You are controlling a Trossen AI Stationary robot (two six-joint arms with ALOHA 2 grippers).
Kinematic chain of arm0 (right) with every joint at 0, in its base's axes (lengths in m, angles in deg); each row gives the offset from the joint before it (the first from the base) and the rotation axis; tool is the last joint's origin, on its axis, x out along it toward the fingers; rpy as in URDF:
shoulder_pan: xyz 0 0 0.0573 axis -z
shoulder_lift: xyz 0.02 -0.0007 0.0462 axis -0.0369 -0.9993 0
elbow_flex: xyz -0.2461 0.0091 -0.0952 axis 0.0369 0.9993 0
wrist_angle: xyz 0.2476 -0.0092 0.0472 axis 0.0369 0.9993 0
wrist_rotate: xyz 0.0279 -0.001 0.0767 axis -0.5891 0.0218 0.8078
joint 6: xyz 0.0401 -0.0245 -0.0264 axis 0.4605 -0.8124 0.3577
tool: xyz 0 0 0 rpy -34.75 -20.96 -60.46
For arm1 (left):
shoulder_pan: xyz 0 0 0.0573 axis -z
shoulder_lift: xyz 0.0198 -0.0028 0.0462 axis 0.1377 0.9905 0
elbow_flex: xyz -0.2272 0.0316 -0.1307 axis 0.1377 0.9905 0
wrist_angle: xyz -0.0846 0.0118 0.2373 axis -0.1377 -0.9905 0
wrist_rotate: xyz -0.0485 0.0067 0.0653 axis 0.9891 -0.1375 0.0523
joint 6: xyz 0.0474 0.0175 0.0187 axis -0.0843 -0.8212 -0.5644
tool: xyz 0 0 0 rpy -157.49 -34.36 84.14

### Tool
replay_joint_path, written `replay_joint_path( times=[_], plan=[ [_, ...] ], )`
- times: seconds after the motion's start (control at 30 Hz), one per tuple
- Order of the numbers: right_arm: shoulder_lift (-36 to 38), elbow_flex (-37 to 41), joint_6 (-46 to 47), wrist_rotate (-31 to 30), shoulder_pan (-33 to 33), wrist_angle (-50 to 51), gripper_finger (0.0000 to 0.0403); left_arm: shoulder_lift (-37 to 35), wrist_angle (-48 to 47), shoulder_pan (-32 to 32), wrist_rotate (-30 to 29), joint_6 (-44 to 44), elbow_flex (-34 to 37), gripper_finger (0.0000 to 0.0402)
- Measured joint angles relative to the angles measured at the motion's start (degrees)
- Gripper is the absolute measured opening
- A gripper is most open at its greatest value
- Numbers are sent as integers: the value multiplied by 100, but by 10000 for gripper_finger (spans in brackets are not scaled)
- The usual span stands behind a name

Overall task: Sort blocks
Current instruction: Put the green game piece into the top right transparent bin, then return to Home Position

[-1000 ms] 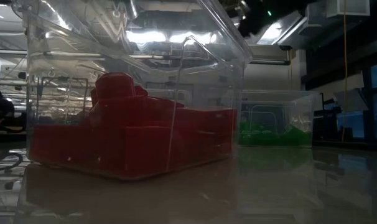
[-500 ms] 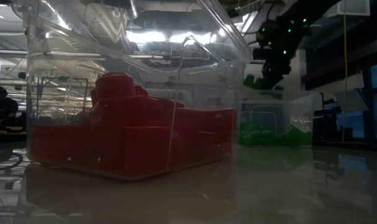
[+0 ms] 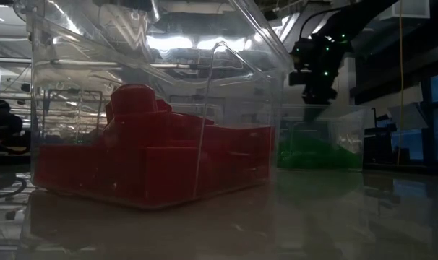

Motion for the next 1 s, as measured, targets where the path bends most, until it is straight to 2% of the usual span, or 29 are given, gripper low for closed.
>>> replay_joint_path(
  times=[0.17,0.33,0.5,0.67,0.9,1.0],
  plan=[
    [0,-1,-5,-288,0,266,312,0,-131,-2,0,82,0,203],
    [125,-184,-93,-247,-36,790,343,-2,-184,-2,56,-153,0,203],
    [696,-269,-105,-145,-329,757,346,-178,239,-63,315,-520,373,203],
    [1221,-224,-199,341,-763,594,346,-798,1341,-526,1158,-924,1178,193],
    [2142,429,-257,981,-1573,-125,342,-1873,3014,-1492,2360,-1340,2663,158],
    [2631,857,-125,1218,-1813,-545,317,-2314,3545,-1713,2486,-1348,3241,140]
  ],
)
